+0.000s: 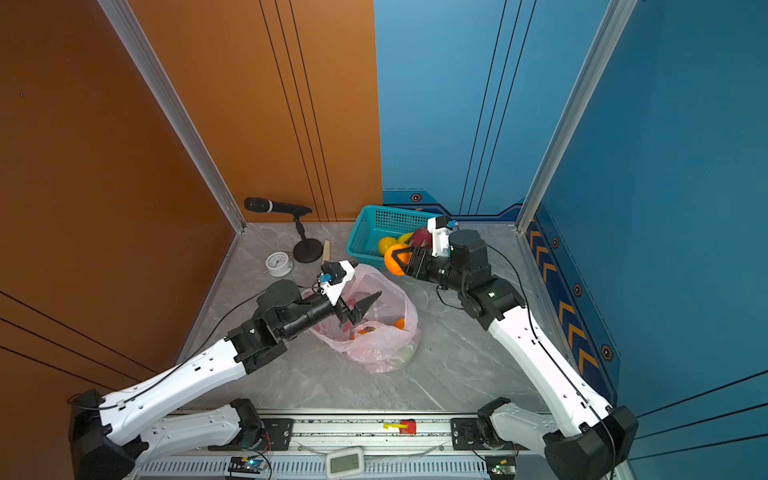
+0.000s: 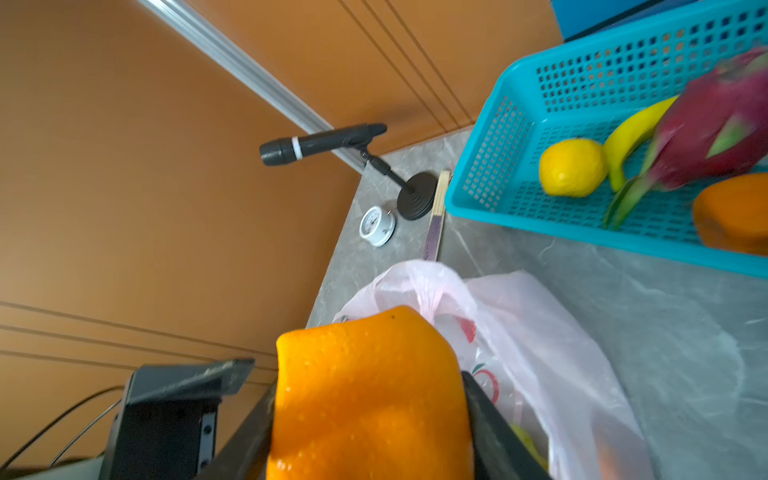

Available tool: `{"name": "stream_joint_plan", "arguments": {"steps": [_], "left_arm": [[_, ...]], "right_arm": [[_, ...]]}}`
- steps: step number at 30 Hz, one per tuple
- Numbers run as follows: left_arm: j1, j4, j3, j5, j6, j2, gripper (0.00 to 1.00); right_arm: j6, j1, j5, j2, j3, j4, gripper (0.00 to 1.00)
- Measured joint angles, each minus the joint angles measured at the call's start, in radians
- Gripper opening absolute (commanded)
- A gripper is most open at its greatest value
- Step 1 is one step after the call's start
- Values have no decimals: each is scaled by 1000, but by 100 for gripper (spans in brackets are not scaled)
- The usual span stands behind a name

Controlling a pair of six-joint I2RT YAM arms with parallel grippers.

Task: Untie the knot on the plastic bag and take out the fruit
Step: 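Grasp the orange fruit with the right gripper while the left gripper releases it, then carry the orange fruit over the teal basket with the right gripper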

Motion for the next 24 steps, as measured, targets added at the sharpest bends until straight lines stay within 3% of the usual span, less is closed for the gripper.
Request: {"name": "stream_joint_plan", "arguments": {"steps": [12,24], "left_arm": [[0,-192,68,-103,-49,27,100],[0,-296,120,-112,-115,114,98]], "right_arm": [[-144,-103,94,306,222,-60,53],[-258,-129,203,637,450,-144,53]]}}
